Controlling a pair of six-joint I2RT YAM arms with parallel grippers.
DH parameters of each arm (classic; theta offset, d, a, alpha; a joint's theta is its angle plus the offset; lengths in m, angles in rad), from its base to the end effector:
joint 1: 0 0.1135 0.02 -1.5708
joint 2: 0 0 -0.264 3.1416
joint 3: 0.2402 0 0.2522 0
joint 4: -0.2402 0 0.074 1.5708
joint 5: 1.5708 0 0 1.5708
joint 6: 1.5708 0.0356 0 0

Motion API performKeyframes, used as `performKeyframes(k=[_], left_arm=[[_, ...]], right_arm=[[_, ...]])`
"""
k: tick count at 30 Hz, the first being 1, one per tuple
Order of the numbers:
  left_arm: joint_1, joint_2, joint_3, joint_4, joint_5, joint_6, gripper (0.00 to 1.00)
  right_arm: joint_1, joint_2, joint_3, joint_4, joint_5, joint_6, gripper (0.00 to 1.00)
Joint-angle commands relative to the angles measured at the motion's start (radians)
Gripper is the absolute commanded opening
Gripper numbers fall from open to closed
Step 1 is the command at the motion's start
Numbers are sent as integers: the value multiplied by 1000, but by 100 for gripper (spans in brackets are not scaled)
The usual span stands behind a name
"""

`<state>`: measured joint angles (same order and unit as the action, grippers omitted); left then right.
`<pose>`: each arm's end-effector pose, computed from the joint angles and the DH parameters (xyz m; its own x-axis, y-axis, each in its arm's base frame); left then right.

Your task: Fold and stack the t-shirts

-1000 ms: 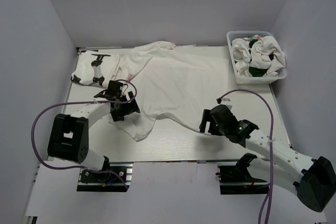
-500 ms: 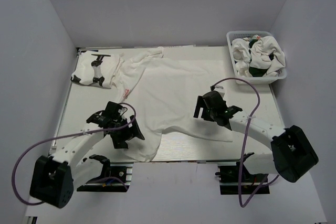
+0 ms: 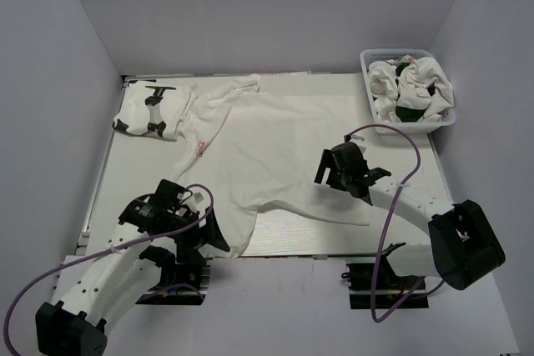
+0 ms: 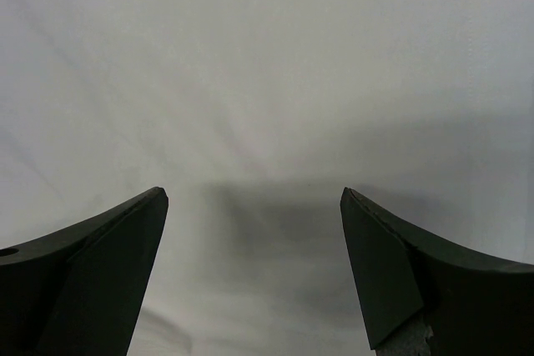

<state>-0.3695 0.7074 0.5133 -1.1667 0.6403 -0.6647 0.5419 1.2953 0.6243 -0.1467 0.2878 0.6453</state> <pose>0.0787 -0.0533 0.1964 -0.9681 -0.1555 0.1963 -0.2432 0.7711 -0.5885 0.2205 0.1210 0.1833 -0.6968 0.2537 -0.6709 0.1137 0.9626 0.2459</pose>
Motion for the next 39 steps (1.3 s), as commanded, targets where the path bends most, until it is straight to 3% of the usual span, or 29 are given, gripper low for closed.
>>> performKeyframes(k=[1,6,8,13,18,21,27,31,34,39], left_arm=[[-2,26,221,62,-55,14,100],[-2,189,364,226,-384,14,100],[7,347,395,316,-483,45,100],[27,700,519,577,-562,79,100],[47,1016,743,589,-691,86,100],[58,1153,835,642,-691,125,100],[89,1398,1082,592,-662,189,100],[110,1556,1215,592,-500,218,100],[110,1581,1258,604,-388,264,100],[89,1546,1292,616,-363,326,100]], right_arm=[[-7,-43,-8,68,-4,-36,90],[-5,-2,17,79,-7,-79,90],[-10,41,57,81,30,-102,90],[-28,199,161,85,44,-159,90],[-80,380,282,47,10,-184,90],[-114,426,322,39,-7,-196,90],[-187,570,448,-42,-27,-223,90],[-240,628,512,-74,-38,-233,90],[-283,676,595,-117,-32,-245,90],[-352,731,710,-149,-42,-283,90]])
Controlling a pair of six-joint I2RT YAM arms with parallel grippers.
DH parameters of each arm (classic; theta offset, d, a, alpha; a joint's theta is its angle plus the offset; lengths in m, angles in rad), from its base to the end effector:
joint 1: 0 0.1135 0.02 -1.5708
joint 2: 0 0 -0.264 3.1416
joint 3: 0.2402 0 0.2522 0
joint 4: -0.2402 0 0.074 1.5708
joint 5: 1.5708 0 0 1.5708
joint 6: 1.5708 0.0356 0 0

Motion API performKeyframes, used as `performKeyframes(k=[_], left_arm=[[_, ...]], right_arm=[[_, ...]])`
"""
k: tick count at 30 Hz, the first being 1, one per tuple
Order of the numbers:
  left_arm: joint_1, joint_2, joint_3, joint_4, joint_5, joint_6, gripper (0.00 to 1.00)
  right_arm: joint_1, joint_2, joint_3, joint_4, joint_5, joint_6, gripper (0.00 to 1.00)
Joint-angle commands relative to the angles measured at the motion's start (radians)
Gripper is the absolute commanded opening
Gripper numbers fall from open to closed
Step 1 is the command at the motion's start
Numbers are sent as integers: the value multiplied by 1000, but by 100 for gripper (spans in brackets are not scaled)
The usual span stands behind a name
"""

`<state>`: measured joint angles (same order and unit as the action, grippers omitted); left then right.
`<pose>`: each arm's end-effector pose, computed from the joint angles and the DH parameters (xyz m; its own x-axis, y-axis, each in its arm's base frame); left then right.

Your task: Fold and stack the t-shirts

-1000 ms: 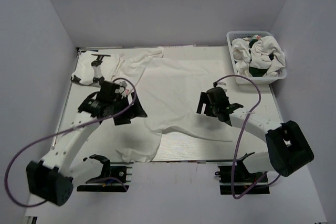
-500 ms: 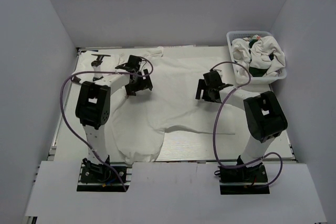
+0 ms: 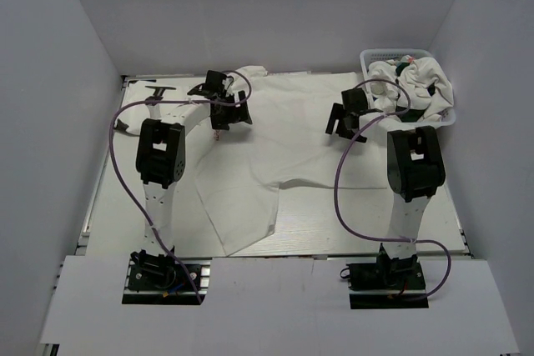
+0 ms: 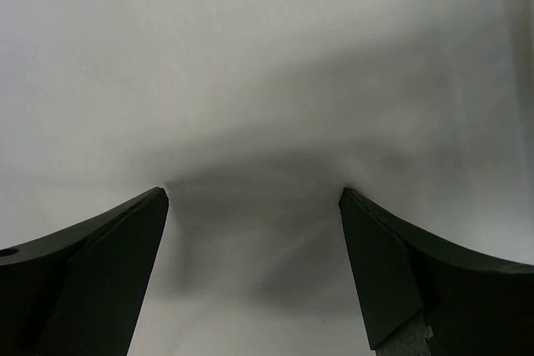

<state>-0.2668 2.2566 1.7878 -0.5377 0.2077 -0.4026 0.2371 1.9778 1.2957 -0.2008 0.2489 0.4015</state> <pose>0.4717 -0.1365 0.1687 -0.8927 -0.1535 -0.4238 0.0159 0.9289 -0.3699 0.4116 0.0904 0.1643 -0.7208 0.2155 -0.6588 0.2239 0.9719 0.0729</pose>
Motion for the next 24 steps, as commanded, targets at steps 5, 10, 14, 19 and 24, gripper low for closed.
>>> performKeyframes(k=[5,10,14,19,24], left_arm=[[6,-112,28,-13,47,94,100],[40,-155,53,-57,-152,105,100],[107,-155,73,-71,-199,94,100],[141,-25,119,-24,-119,94,100],[150,87,194,-2,-4,85,100]], right_arm=[[-10,-12,86,-71,-77,-174,90],[89,-132,60,-60,-114,-247,90],[235,-200,10,-33,-148,-279,90],[361,-257,-87,89,-327,-283,90],[459,-166,-59,109,-315,-273,90]])
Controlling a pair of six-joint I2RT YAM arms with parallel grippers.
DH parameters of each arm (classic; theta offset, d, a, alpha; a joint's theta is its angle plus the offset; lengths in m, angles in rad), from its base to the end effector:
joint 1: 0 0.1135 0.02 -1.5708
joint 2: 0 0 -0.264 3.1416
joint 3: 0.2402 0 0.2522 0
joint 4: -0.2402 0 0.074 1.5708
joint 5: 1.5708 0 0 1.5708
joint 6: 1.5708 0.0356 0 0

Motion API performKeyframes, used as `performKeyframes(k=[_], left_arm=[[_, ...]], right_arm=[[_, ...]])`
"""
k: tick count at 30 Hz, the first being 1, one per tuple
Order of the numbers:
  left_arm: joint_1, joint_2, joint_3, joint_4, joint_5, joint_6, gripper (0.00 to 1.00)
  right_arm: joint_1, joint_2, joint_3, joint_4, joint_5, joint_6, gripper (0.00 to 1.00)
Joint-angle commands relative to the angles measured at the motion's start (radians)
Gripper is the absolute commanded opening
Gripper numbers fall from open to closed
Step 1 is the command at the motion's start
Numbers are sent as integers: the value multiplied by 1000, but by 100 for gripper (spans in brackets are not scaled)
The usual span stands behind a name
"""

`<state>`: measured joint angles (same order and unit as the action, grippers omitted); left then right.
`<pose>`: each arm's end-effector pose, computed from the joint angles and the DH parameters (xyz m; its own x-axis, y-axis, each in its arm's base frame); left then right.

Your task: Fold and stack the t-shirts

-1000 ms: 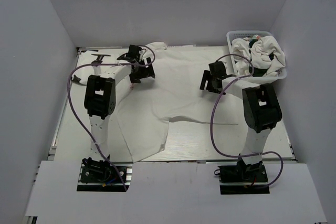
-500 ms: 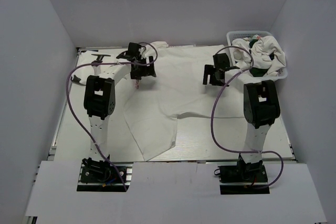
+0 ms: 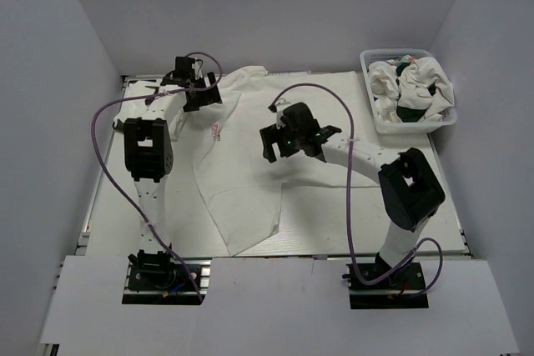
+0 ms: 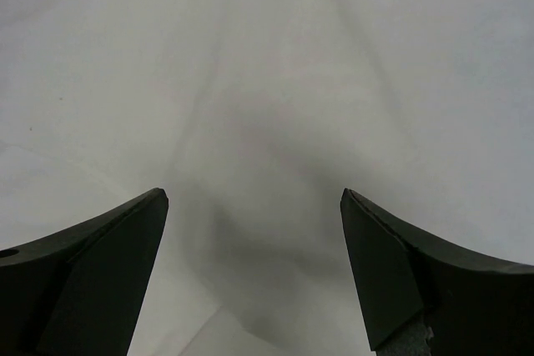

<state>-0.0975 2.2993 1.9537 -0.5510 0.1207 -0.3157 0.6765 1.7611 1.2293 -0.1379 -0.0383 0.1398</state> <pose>0.5120 -0.0544 0.1985 -0.7923 -0.2322 -0.5642 -0.0784 0.9558 -0.2832 0.3090 0.2499 0.2322 -0.5698 -0.2789 -0.7730 -0.5752 0.8071 0.1328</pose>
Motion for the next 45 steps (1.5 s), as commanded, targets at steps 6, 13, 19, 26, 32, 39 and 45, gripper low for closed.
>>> performKeyframes(k=[6,13,19,26,32,39,45], left_arm=[[-19,87,25,31,19,-13,100],[44,193,174,-79,-121,9,100],[105,229,258,-112,-159,39,100],[116,265,309,-47,152,72,100],[84,154,269,-7,259,72,100],[36,2,188,-70,203,60,100],[2,-152,-151,-44,87,1,100]], right_arm=[[32,109,-49,26,18,53,90],[6,69,-247,-32,101,153,90],[-41,-8,-405,-69,98,244,90],[-43,-84,-429,-19,16,193,90],[-41,-163,-291,1,-31,142,90],[-43,-212,-212,55,12,207,90],[32,-170,-186,54,-66,146,90]])
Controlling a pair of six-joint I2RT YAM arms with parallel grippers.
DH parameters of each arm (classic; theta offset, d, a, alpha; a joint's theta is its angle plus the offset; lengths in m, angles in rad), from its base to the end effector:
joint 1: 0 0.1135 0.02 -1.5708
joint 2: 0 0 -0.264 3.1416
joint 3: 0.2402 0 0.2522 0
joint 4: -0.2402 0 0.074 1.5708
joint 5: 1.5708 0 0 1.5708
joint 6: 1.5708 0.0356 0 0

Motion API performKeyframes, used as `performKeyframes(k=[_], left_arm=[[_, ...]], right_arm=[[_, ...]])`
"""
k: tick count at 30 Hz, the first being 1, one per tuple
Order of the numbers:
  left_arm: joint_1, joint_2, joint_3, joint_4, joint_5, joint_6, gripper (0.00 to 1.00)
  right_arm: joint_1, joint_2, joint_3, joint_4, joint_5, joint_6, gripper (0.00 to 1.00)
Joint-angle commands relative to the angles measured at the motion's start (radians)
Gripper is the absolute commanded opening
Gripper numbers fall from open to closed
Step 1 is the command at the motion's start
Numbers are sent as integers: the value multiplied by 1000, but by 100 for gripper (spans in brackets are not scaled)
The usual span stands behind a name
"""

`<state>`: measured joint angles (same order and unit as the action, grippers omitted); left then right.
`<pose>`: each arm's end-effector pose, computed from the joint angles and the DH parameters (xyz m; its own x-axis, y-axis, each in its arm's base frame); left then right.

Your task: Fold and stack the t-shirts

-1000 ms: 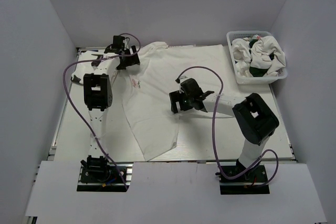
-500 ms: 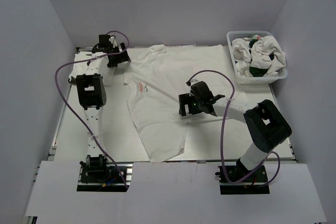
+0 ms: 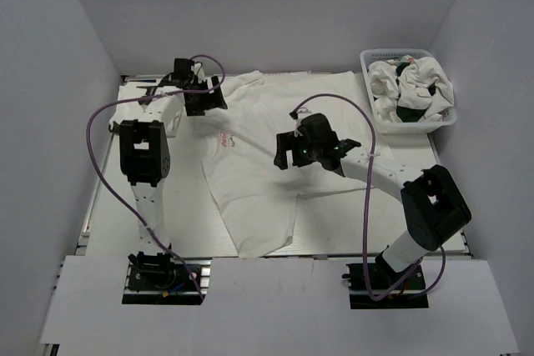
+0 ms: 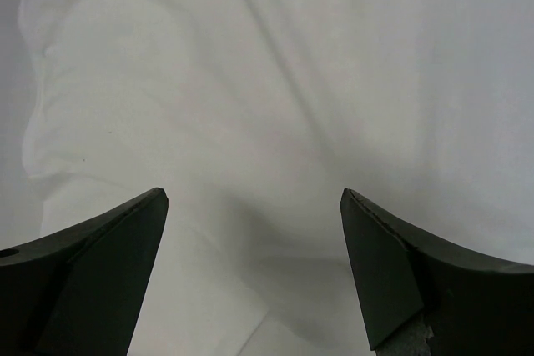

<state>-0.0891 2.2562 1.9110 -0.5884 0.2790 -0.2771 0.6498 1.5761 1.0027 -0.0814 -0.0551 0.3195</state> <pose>0.4994 -0.0545 0.2045 -0.8381 -0.1892 -0.5117 0.0202 0.9265 -0.3757 0.2748 0.2113 0.2283 -0.6610 -0.1084 -0.7425 -0.4542 0.8454 0.2810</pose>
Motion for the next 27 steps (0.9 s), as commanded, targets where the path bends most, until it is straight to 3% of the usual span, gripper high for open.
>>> performKeyframes(k=[1,4,6,15,22,27], left_arm=[[-6,-156,-209,16,-72,-46,100],[-15,-191,-344,137,-51,-59,100],[-15,-166,-345,148,-41,-71,100],[6,-12,-205,76,-46,-80,100],[17,45,-60,-43,-112,-59,100],[17,-36,-125,-70,-117,-59,100]], right_arm=[[74,21,46,-4,-55,-51,90],[196,54,72,-3,-60,-112,90],[241,97,88,-9,-11,-137,90],[434,294,125,-84,234,-171,90],[559,303,28,-178,353,-162,90],[633,201,4,-111,302,-171,90]])
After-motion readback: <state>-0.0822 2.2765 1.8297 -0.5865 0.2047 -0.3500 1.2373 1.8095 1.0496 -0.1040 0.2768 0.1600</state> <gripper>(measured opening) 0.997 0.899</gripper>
